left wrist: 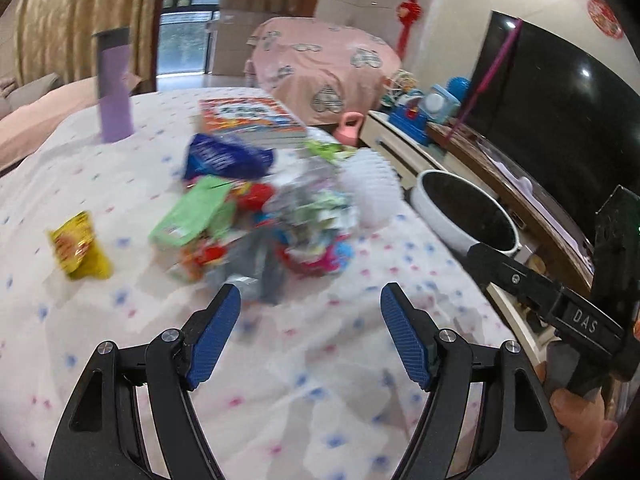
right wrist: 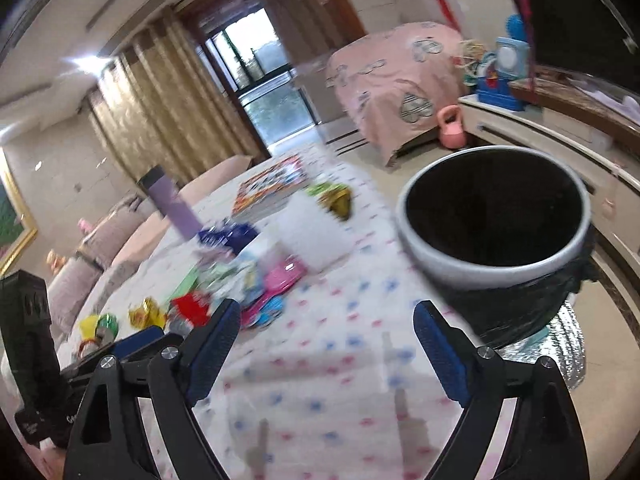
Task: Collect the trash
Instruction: 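Return both tools to the table toward the remaining trash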
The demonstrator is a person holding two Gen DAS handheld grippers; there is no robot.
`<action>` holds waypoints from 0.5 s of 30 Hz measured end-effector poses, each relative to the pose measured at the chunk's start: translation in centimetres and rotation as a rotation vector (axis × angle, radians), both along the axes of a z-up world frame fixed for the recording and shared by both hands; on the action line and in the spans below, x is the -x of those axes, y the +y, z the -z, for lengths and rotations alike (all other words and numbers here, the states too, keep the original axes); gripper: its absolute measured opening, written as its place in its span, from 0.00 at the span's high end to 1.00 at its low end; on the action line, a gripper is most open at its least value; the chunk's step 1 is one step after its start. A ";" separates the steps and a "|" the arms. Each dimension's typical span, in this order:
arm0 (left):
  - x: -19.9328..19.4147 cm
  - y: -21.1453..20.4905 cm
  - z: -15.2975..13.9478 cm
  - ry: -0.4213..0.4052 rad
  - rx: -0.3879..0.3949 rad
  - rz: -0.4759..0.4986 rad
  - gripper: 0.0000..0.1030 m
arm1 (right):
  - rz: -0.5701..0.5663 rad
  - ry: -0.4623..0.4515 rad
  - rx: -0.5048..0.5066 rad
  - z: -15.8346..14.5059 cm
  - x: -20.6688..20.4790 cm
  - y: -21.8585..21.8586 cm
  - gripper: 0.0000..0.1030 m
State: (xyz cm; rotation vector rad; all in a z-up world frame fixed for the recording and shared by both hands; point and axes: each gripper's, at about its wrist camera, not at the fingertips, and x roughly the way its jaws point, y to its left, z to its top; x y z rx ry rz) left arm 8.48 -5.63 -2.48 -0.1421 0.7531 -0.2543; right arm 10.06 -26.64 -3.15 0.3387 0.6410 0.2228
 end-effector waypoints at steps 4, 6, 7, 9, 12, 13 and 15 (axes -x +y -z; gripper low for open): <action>0.7 2.2 0.4 0.007 0.011 -0.040 0.28 | -0.046 0.006 0.017 0.5 -0.1 2.8 0.13; 1.0 3.4 0.6 0.007 0.016 -0.063 0.27 | -0.061 0.007 0.024 0.7 0.1 3.7 0.10; 1.1 3.7 0.6 0.007 0.018 -0.071 0.24 | -0.067 0.006 0.033 0.7 0.1 4.3 0.09; 1.4 5.1 0.8 0.008 0.019 -0.102 0.17 | -0.085 0.003 0.041 0.8 0.1 5.4 0.06; 1.5 6.9 1.0 0.012 0.028 -0.143 0.16 | -0.101 0.008 0.056 1.0 -0.2 6.4 0.02; 1.4 7.4 1.1 0.017 0.029 -0.157 0.16 | -0.106 0.011 0.058 1.0 -0.3 6.6 0.02; 1.1 8.8 1.3 0.028 0.031 -0.194 0.16 | -0.115 0.016 0.062 1.0 -0.7 7.1 0.02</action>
